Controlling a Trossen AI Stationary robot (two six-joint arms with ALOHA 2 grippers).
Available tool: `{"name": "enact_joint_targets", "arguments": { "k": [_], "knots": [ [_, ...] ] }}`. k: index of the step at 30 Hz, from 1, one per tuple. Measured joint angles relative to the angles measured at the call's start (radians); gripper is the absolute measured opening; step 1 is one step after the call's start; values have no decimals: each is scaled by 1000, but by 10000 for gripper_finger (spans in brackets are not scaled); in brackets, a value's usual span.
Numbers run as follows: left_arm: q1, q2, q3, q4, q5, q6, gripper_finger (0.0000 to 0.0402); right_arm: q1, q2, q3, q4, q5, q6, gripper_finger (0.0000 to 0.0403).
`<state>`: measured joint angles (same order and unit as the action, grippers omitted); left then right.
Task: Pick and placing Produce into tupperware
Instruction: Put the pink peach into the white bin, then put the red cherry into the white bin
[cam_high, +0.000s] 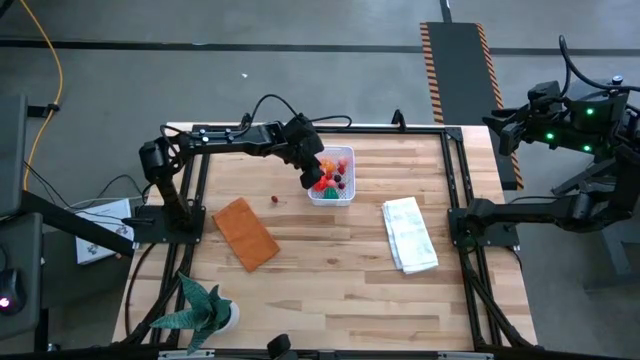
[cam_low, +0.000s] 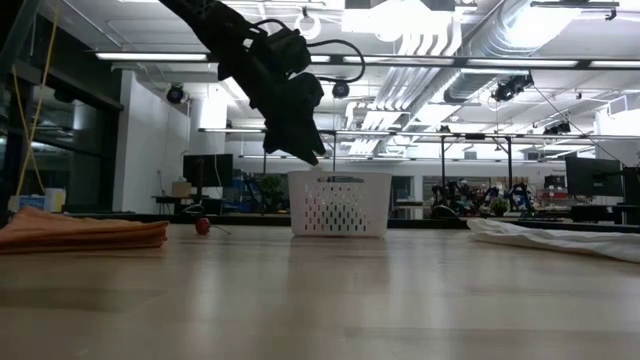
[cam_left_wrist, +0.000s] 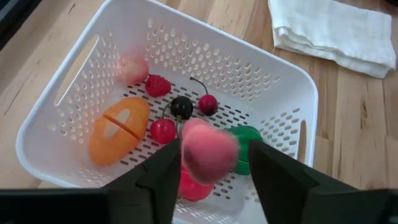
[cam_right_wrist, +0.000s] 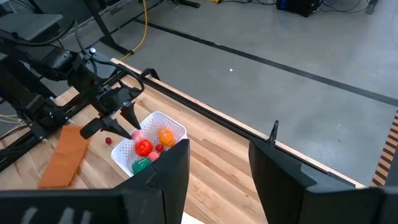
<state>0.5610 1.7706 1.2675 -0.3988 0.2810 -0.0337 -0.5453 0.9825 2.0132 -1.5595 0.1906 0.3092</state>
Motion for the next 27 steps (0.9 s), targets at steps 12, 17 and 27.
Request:
{"name": "enact_joint_targets", "arguments": {
  "k": [12, 17, 27],
  "knots": [
    [0, -1, 0, 0, 1, -7, 263, 0, 0, 0, 0, 0, 0, 158],
    [1, -1, 4, -5, 18, -10, 264, 0, 0, 0, 0, 0, 0, 158],
    [2, -11, 147, -181, 22, 26, 237, 0, 0, 0, -1, 0, -4, 158]
  ]
}}
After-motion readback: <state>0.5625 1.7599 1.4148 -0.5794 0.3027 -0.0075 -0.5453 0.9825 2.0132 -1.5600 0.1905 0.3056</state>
